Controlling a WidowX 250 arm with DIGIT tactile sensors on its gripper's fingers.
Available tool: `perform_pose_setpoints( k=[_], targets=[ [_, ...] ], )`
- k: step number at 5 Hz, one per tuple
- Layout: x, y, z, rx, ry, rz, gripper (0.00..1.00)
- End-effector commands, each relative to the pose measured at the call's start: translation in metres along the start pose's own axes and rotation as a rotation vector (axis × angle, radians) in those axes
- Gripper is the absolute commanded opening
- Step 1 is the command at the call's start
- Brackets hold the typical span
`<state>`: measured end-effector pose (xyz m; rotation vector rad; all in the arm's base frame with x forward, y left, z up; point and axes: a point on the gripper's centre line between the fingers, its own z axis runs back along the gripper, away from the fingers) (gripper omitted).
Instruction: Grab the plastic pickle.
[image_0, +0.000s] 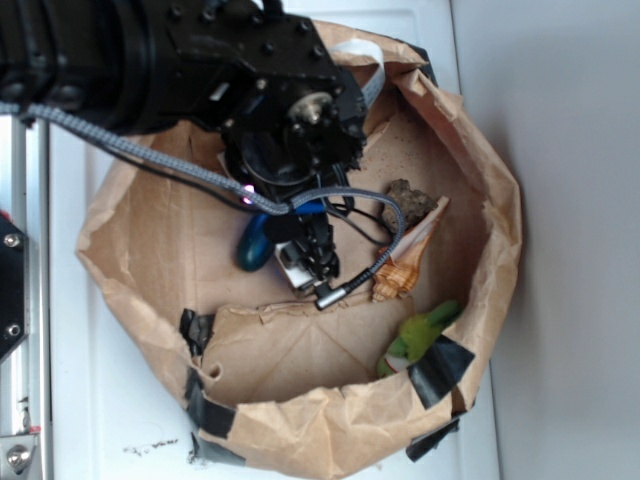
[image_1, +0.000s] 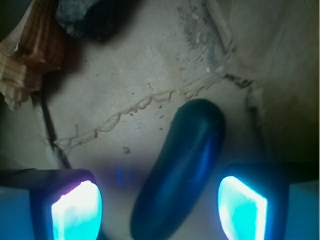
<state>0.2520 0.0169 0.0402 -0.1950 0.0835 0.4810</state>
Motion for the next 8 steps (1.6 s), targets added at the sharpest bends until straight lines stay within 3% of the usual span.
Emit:
perform_pose_setpoints(
  k=[1, 2, 4, 5, 6, 7, 8],
  targets=[
    [0.026, -0.024, -0.011, 0.05, -0.065, 0.059, 1.0],
    [0.031, -0.022, -0.015, 0.057, -0.089, 0.064, 0.0],
    [0.03, -0.016, -0.016, 0.08, -0.127, 0.038, 0.0],
    [0.03, -0.02, -0.006, 0.13, -0.162, -0.052, 0.0],
    [0.033, -0.016, 0.016, 0.119, -0.132, -0.164, 0.0],
    [0.035, -0.002, 0.051, 0.032, -0.065, -0.272, 0.0],
    [0.028, -0.009, 0.071, 0.149, -0.133, -0.512, 0.0]
  ],
)
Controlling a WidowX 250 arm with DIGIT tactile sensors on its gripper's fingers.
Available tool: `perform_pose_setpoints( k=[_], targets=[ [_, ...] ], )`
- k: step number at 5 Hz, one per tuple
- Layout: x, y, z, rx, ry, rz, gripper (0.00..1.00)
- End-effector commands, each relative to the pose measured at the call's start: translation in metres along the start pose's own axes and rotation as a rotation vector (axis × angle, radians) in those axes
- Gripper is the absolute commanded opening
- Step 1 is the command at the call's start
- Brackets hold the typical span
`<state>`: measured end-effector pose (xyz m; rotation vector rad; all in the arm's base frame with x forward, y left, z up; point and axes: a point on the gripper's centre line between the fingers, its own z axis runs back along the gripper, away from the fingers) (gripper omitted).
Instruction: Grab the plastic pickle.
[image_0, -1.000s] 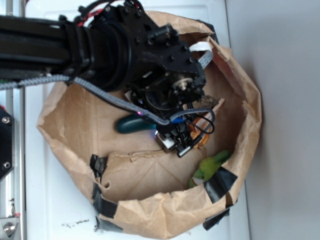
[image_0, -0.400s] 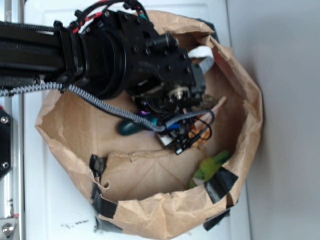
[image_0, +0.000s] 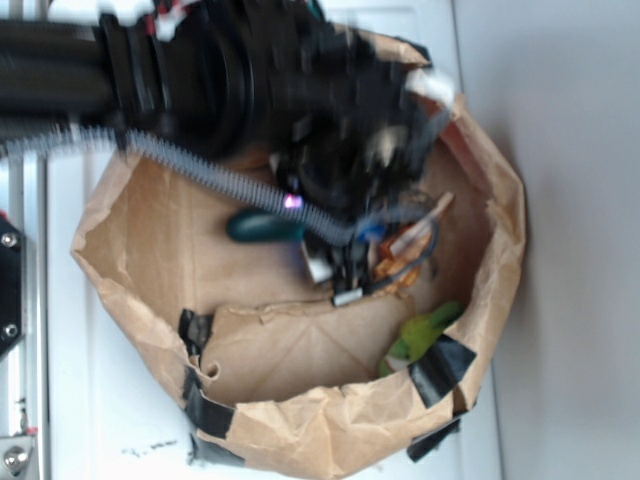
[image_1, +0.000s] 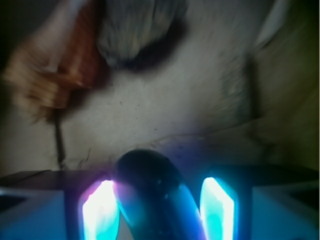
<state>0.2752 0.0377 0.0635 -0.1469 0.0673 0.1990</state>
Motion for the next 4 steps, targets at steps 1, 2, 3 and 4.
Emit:
perform_pose_setpoints(
  k=[1, 2, 3, 4],
  targets=[
    [-0.011, -0.015, 0.063, 0.169, -0.16, -0.376, 0.0],
    [-0.025, -0.018, 0.098, 0.108, -0.14, -0.401, 0.0],
    [-0.029, -0.019, 0.123, 0.077, -0.075, -0.432, 0.0],
    [-0.039, -0.024, 0.13, 0.156, -0.098, -0.474, 0.0]
  ],
)
